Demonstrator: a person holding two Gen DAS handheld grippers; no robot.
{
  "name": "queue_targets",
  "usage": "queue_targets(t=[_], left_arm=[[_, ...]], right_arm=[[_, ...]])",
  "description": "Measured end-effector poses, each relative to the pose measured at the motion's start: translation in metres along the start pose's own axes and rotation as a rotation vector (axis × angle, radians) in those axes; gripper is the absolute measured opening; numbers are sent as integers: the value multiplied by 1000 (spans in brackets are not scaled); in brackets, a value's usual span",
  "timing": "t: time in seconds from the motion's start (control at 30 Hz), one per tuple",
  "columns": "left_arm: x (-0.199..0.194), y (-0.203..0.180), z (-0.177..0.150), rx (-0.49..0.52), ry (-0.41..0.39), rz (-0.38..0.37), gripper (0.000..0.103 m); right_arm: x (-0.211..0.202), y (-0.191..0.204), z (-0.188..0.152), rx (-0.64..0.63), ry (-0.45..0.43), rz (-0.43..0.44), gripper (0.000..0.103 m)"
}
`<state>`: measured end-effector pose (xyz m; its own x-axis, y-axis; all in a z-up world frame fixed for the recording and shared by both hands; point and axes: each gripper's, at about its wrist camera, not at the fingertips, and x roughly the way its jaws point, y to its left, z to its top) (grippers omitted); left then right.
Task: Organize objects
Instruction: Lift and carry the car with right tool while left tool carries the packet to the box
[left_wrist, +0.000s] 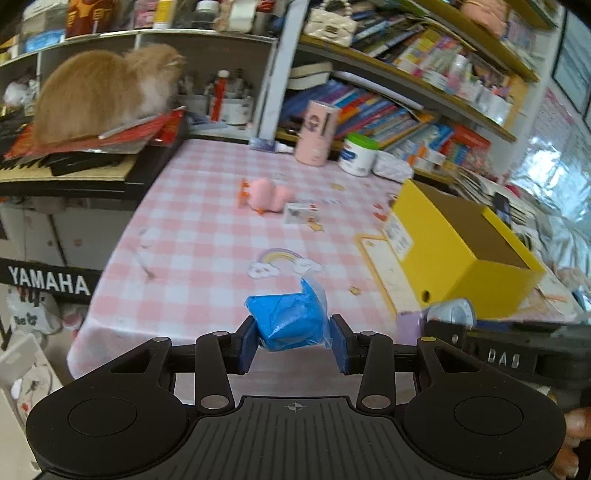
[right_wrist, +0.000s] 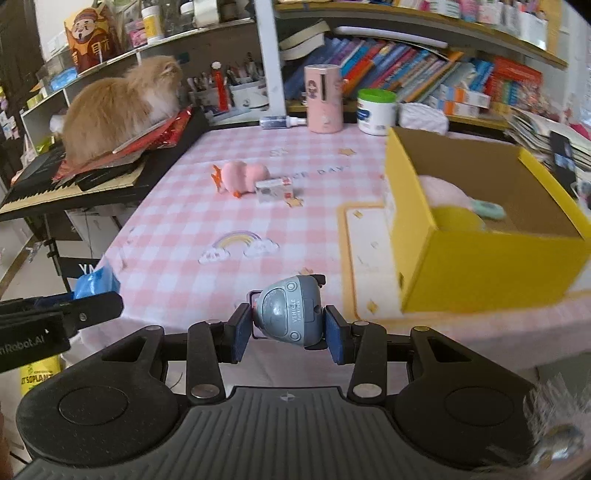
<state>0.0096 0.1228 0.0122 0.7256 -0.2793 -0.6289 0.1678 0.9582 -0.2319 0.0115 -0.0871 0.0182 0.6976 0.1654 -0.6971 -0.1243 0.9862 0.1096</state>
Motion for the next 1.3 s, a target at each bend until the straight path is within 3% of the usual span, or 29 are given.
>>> queue_targets(t=[0.27,0.73,0.93,1.3], left_arm=[[-2,-37,-13,88,26,-92,39],[26,-117,-15,220,68,-242,39],[39,-150,-12,278,68,-259,39],[62,-193,8,295,38,-235,39]], right_arm=[[-34,-32,-43,130,11,-87,39],[-76,-104,-74,281,-15,-245,39],[-77,-134,-73,321,-5,-265,39],[-67,-184,-44,312,-30,-241,39]])
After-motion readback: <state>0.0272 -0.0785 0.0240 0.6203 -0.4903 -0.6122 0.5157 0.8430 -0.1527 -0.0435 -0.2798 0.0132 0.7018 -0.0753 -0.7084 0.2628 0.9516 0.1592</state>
